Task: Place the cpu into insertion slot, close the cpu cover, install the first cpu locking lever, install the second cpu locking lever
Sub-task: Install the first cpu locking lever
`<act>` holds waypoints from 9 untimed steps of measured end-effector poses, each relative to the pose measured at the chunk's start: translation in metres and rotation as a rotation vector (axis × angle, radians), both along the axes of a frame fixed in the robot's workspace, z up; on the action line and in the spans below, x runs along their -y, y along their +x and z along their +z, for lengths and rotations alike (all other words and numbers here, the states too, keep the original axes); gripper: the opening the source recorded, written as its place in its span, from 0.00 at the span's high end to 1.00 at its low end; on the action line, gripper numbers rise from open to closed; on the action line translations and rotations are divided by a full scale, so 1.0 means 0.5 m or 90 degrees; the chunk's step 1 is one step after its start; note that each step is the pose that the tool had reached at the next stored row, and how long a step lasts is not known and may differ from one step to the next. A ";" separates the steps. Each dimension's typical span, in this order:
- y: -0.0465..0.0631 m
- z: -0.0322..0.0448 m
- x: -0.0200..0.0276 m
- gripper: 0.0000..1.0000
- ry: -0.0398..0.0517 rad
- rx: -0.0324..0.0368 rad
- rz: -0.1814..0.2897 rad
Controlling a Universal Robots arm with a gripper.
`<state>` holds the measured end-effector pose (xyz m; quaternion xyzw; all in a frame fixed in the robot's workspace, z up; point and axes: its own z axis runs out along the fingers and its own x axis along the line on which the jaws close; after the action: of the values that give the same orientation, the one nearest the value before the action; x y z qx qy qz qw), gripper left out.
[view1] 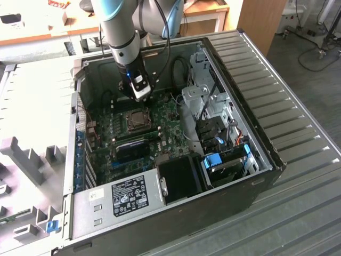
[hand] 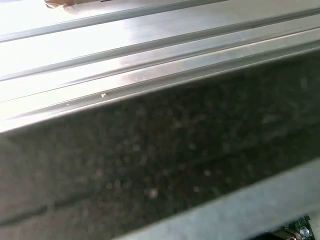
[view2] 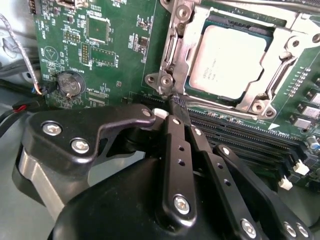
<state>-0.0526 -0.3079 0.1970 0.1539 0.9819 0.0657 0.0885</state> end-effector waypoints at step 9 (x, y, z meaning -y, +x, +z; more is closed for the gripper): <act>0.000 0.021 -0.0001 0.90 0.0000 0.0000 0.000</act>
<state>-0.0526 -0.3078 0.2077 0.1539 0.9819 0.0657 0.0885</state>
